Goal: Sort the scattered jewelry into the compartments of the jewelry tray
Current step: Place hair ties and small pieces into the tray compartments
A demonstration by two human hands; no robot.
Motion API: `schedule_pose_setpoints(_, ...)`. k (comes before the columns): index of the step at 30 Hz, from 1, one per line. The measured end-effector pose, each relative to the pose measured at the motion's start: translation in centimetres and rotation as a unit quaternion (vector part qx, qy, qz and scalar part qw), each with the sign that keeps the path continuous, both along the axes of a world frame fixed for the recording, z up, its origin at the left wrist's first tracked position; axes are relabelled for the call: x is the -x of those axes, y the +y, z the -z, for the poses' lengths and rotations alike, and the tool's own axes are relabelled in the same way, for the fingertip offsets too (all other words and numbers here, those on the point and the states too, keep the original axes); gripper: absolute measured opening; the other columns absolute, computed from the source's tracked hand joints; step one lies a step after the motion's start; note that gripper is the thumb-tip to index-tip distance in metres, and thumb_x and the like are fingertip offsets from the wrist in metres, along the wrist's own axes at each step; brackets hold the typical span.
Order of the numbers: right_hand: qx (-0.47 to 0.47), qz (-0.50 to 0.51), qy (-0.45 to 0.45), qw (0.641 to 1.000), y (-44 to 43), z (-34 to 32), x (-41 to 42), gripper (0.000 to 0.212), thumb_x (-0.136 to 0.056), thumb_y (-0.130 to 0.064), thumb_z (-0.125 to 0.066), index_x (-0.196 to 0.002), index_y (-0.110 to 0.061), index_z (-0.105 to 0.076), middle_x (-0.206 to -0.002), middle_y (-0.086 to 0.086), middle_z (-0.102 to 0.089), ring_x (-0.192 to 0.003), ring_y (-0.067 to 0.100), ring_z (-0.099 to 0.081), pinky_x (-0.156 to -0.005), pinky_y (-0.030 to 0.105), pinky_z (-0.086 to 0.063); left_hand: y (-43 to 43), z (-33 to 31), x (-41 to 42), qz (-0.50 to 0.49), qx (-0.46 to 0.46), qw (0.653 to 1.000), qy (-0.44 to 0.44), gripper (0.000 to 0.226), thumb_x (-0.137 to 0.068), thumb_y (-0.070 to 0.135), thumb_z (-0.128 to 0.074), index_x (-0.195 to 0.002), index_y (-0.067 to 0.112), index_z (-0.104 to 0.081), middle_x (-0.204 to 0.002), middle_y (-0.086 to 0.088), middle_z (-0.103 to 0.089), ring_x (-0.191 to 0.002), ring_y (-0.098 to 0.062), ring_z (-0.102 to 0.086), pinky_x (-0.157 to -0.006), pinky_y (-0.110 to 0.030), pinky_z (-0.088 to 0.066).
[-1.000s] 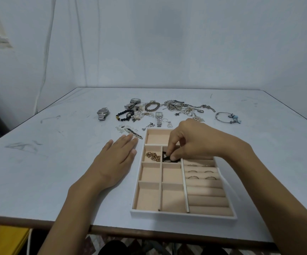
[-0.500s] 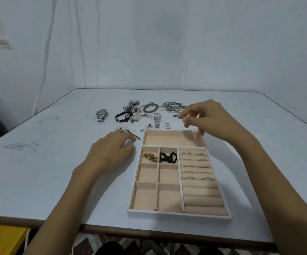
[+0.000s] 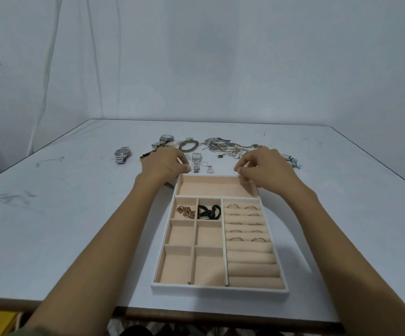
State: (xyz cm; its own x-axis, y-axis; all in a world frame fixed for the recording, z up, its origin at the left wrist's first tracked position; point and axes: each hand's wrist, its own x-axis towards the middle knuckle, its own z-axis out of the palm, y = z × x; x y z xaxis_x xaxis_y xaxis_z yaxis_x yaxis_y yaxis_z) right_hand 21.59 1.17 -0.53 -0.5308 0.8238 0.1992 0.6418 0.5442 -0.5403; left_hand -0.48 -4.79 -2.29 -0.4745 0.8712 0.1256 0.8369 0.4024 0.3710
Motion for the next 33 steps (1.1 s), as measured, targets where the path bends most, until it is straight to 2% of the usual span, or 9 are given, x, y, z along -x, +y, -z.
schedule_pose_setpoints(4, -0.014, -0.003, -0.029, 0.999, -0.1, -0.1, 0.1, 0.014, -0.078, -0.02, -0.06, -0.072, -0.03, -0.067, -0.071, -0.007, -0.068, -0.077, 0.017, -0.064, -0.074, 0.031, -0.052, 0.2, 0.1, 0.3, -0.012, -0.013, 1.0, 0.002, 0.01, -0.086, 0.036, -0.065, -0.081, 0.029, -0.063, -0.082, 0.009, -0.065, -0.079, -0.013, -0.057, -0.07, -0.027, -0.042)
schedule_pose_setpoints(7, -0.017, 0.001, -0.028, 0.999, 0.1, 0.0, 0.1, 0.014, -0.077, -0.019, -0.059, -0.072, -0.03, -0.067, -0.07, -0.008, -0.068, -0.078, 0.017, -0.064, -0.074, 0.031, -0.051, 0.0, 0.2, 0.6, -0.009, -0.021, 1.0, -0.008, 0.021, -0.09, 0.032, -0.06, -0.07, 0.028, -0.053, -0.078, 0.011, -0.06, -0.078, -0.014, -0.056, -0.071, -0.028, -0.039)
schedule_pose_setpoints(11, -0.019, 0.004, -0.022, 1.0, 0.3, 0.3, 0.2, 0.015, -0.078, -0.019, -0.059, -0.072, -0.03, -0.068, -0.071, -0.008, -0.066, -0.079, 0.018, -0.064, -0.07, 0.029, -0.049, -0.2, 0.6, 0.7, 0.004, -0.047, 0.999, -0.021, 0.025, -0.096, 0.028, -0.05, -0.071, 0.029, -0.047, -0.079, 0.014, -0.055, -0.079, -0.013, -0.052, -0.07, -0.028, -0.036)
schedule_pose_setpoints(15, -0.019, 0.02, 0.017, 0.999, 0.7, 0.4, 0.8, 0.015, -0.081, -0.019, -0.06, -0.08, -0.029, -0.071, -0.071, -0.01, -0.062, -0.08, 0.017, -0.061, -0.065, 0.026, -0.039, -0.5, 1.6, 1.2, 0.021, -0.113, 0.988, -0.102, 0.016, -0.097, 0.024, -0.048, -0.081, 0.028, -0.051, -0.081, 0.017, -0.062, -0.067, -0.001, -0.055, -0.064, -0.026, -0.041)
schedule_pose_setpoints(19, -0.026, 0.037, 0.025, 0.999, 1.5, 0.3, 2.2, 0.014, -0.082, -0.02, -0.062, -0.087, -0.025, -0.074, -0.078, -0.006, -0.065, -0.084, 0.018, -0.061, -0.066, 0.027, -0.04, -1.0, 1.8, 1.4, 0.041, -0.184, 0.958, -0.215, 0.014, -0.096, 0.019, -0.053, -0.082, 0.022, -0.054, -0.082, 0.007, -0.068, -0.073, -0.01, -0.06, -0.068, -0.024, -0.051)
schedule_pose_setpoints(21, -0.015, 0.029, -0.021, 0.999, 2.2, 0.4, 3.4, 0.011, -0.081, -0.022, -0.066, -0.089, -0.023, -0.074, -0.084, -0.003, -0.067, -0.086, 0.02, -0.062, -0.067, 0.027, -0.041, -1.2, 1.6, 1.6, 0.04, -0.187, 0.96, -0.206, 0.014, -0.093, 0.016, -0.057, -0.079, 0.021, -0.056, -0.082, 0.004, -0.068, -0.077, -0.012, -0.061, -0.065, -0.02, -0.047)
schedule_pose_setpoints(25, 0.02, -0.002, -0.093, 0.995, 3.1, 0.3, 6.0, 0.02, -0.079, -0.033, -0.074, -0.09, -0.016, -0.074, -0.075, -0.005, -0.062, -0.088, 0.022, -0.062, -0.071, 0.029, -0.042, -1.4, 1.6, 2.0, 0.026, -0.195, 0.967, -0.164, 0.005, -0.085, 0.013, -0.064, -0.08, 0.016, -0.063, -0.088, -0.005, -0.071, -0.087, -0.019, -0.064, -0.08, -0.033, -0.053)
schedule_pose_setpoints(28, 0.003, 0.008, -0.115, 0.993, 3.0, 0.6, 7.5, 0.033, -0.076, -0.035, -0.076, -0.098, -0.01, -0.072, -0.095, 0.005, -0.071, -0.096, 0.025, -0.064, -0.078, 0.034, -0.047, -1.4, 1.3, 2.0, 0.023, -0.203, 0.971, -0.122, 0.002, -0.081, 0.015, -0.066, -0.082, 0.012, -0.067, -0.083, -0.003, -0.07, -0.083, -0.017, -0.064, -0.082, -0.035, -0.054)
schedule_pose_setpoints(33, 0.001, 0.024, -0.119, 0.993, 3.4, 1.1, 8.7, 0.014, -0.076, -0.019, -0.074, -0.087, -0.012, -0.068, -0.095, 0.004, -0.071, -0.095, 0.026, -0.065, -0.077, 0.034, -0.048, -1.7, 0.8, 1.8, 0.041, -0.196, 0.973, -0.116, 0.008, -0.077, 0.012, -0.069, -0.082, 0.018, -0.066, -0.072, 0.008, -0.066, -0.074, -0.012, -0.063, -0.081, -0.031, -0.053)
